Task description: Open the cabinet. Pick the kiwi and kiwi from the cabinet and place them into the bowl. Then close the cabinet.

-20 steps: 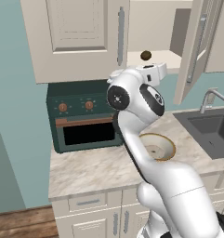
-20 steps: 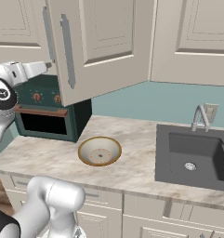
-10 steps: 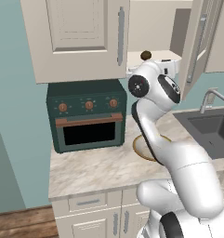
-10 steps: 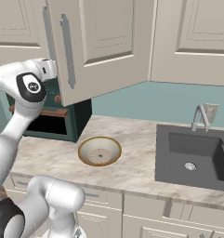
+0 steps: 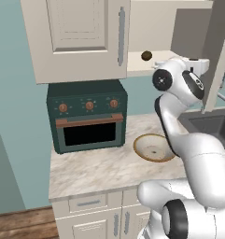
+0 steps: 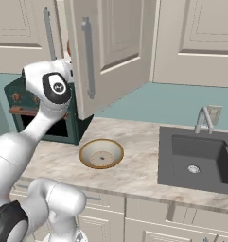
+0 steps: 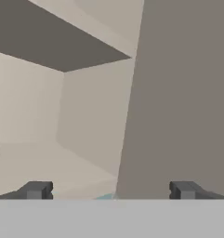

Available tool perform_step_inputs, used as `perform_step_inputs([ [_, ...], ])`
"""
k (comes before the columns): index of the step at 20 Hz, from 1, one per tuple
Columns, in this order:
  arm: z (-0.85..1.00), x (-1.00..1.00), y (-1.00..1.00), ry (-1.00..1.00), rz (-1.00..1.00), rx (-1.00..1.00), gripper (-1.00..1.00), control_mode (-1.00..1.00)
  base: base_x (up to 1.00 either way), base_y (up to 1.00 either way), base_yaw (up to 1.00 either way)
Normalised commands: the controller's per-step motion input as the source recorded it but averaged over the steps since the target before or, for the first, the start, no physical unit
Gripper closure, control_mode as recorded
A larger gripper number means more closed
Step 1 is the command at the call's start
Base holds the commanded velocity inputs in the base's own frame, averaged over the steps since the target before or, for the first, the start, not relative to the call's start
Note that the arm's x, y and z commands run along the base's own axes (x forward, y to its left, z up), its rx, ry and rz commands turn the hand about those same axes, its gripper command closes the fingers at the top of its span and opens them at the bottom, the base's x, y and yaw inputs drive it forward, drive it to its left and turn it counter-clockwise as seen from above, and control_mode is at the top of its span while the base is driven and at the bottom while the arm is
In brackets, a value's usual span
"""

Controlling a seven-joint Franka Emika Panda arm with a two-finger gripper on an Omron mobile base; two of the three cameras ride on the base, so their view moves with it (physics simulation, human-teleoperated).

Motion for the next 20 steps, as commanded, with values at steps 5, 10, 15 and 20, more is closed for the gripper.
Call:
perform_step_inputs([
  [5, 0.00, -0.02, -0.98, -0.12, -0.14, 0.10, -1.00, -1.00, 0.00, 0.00, 0.00],
  [10, 0.07, -0.68, -0.29, -0.22, -0.01, 0.06, -1.00, -1.00, 0.00, 0.00, 0.00],
  [15, 0.00, -1.00, 0.87, -0.19, 0.23, 0.00, -1.00, -1.00, 0.00, 0.00, 0.00],
  [20, 0.10, -0.81, 1.00, -0.04, 0.36, 0.00, -1.00, -1.00, 0.00, 0.00, 0.00],
])
